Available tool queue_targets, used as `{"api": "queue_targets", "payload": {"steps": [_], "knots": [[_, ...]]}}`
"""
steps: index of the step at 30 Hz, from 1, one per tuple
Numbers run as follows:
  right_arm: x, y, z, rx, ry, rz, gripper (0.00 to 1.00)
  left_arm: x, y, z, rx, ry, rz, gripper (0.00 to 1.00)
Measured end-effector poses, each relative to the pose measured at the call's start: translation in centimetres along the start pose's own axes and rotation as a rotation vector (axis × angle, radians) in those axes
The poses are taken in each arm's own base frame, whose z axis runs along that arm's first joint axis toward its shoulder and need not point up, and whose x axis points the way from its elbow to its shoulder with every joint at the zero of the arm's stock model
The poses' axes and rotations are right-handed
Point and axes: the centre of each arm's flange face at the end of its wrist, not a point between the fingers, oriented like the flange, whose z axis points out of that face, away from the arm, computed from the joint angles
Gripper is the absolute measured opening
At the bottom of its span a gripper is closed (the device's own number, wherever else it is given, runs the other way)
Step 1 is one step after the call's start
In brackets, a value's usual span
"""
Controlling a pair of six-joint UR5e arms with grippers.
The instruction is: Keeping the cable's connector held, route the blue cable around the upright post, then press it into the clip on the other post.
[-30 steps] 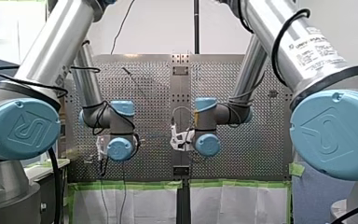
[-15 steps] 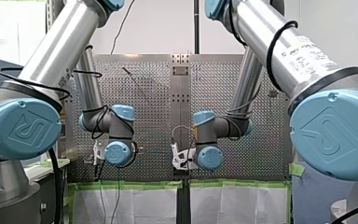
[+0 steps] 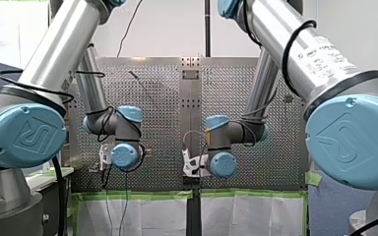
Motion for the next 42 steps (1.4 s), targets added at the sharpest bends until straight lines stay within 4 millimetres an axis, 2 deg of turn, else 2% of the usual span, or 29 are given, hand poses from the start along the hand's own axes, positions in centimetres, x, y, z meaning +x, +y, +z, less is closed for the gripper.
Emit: {"api": "queue_targets", "payload": {"steps": [6,16,22,30,34,42], "knots": [[2.5,-0.2,0.5,0.027,0.044,0.045,0.0,-1.4,0.3,0.1,0.002,0.001,-0.033,0.0],[11.0,-0.8,2.8,0.105,0.151,0.131,0.0,-4.3,1.0,0.3,-0.027,-0.006,-0.071,0.0],[15.4,-0.5,3.5,0.114,0.201,0.142,0.0,-7.4,0.9,1.8,-0.052,-0.047,-0.096,0.0],[21.3,0.2,3.9,0.121,0.265,0.156,0.0,-12.6,0.7,4.0,-0.081,-0.115,-0.154,0.0],[24.8,0.7,3.9,0.127,0.303,0.162,0.0,-14.7,1.0,4.7,-0.108,-0.143,-0.183,0.0],[28.2,0.8,4.4,0.149,0.337,0.17,0.0,-19.3,1.6,5.8,-0.153,-0.202,-0.226,0.0]]}}
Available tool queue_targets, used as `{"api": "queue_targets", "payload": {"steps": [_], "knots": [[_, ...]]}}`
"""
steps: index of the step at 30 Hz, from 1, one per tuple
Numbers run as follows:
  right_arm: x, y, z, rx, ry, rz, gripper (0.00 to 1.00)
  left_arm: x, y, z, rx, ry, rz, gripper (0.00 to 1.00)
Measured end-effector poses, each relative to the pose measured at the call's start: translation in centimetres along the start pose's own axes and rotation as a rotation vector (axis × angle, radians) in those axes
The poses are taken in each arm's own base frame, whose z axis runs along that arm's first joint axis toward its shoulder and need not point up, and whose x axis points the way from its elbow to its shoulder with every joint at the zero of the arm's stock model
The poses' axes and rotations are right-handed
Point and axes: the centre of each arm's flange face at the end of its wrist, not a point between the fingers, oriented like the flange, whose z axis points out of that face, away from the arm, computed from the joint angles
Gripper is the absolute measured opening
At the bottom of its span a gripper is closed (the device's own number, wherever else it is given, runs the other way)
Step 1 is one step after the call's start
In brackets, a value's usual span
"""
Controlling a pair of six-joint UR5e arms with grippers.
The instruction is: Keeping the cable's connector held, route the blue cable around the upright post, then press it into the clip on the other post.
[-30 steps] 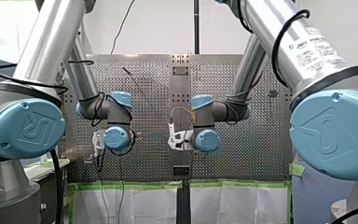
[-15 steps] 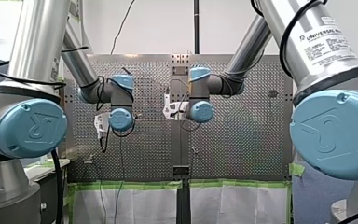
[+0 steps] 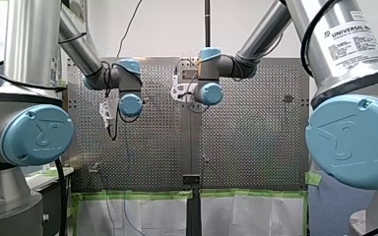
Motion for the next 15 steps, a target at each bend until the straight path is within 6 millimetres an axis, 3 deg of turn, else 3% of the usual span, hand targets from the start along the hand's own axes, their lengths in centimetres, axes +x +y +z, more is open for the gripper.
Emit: {"api": "queue_targets", "payload": {"steps": [15], "knots": [[4.8,-0.7,3.2,0.041,0.053,0.027,0.0,-9.6,-1.2,2.6,-0.029,-0.113,-0.059,0.0]]}}
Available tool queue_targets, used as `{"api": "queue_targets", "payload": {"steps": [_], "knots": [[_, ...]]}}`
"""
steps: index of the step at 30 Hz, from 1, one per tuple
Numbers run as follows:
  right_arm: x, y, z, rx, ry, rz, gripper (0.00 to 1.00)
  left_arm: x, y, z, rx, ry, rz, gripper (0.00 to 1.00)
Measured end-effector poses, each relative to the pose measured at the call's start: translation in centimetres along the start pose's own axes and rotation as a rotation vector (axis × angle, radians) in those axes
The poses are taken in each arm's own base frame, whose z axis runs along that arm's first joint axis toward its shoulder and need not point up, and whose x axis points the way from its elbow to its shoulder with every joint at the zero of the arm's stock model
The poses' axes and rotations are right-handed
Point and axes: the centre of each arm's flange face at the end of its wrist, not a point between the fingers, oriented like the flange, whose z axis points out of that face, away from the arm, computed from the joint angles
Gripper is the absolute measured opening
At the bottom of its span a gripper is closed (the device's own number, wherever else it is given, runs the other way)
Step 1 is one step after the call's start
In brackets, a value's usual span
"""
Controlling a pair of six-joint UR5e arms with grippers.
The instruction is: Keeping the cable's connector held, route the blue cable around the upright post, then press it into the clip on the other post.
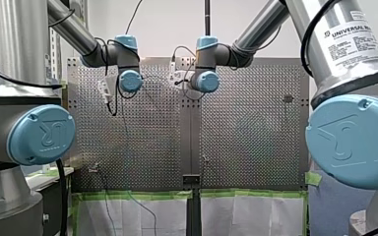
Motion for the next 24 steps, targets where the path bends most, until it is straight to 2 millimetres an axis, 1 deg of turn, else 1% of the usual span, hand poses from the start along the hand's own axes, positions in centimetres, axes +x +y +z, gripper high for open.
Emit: {"api": "queue_targets", "payload": {"steps": [10,14,16,19,24], "knots": [[3.2,-0.3,1.9,0.019,0.025,0.009,0.0,-6.1,-0.6,1.5,0.002,-0.068,-0.006,0.0],[4.5,-0.4,2.6,0.02,0.039,0.01,0.0,-9.1,-0.7,2.1,0.012,-0.101,-0.02,0.0],[5.3,-0.5,3.0,0.022,0.049,0.01,0.0,-10.2,-0.8,2.3,0.018,-0.11,-0.025,0.0],[6.5,-0.6,3.6,0.026,0.065,0.011,0.0,-10.8,-0.8,3.2,0.023,-0.108,-0.026,0.0],[8.4,-0.7,4.5,0.039,0.095,0.011,0.0,-10.7,-0.4,5.4,0.023,-0.084,-0.029,0.0]]}}
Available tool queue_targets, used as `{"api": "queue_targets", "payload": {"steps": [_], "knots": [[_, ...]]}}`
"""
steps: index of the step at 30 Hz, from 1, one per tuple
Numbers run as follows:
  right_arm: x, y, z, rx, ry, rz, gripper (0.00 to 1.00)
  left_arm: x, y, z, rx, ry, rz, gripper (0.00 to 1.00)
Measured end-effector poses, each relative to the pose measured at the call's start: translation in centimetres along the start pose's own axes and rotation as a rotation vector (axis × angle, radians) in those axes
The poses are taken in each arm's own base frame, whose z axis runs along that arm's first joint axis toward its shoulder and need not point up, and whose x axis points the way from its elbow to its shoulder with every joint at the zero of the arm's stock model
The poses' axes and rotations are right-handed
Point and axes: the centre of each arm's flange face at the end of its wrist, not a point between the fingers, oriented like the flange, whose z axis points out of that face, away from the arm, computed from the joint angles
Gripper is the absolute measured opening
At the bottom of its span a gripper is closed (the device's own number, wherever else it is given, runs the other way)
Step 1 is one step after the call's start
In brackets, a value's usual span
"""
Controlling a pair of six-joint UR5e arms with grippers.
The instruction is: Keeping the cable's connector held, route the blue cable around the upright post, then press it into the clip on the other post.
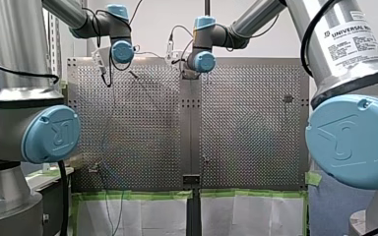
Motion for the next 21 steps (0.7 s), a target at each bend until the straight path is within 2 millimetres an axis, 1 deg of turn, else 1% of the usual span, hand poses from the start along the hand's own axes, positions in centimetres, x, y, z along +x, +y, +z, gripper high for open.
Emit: {"api": "queue_targets", "payload": {"steps": [5,11,15,21], "knots": [[2.3,0.1,1.4,0.01,0.043,-0.002,0.0,0.6,0.7,2.6,-0.004,0.033,0.003,0.0],[4.6,0.8,2.9,0.011,0.095,-0.001,0.0,-0.1,1.7,5.2,-0.006,0.049,-0.005,0.0],[4.6,1.2,3.8,0.011,0.096,0.0,0.0,-0.2,2.4,6.8,-0.009,0.066,-0.02,0.0],[3.1,1.3,5.3,0.018,0.081,0.0,0.0,0.3,3.6,9.2,-0.018,0.102,-0.021,0.0]]}}
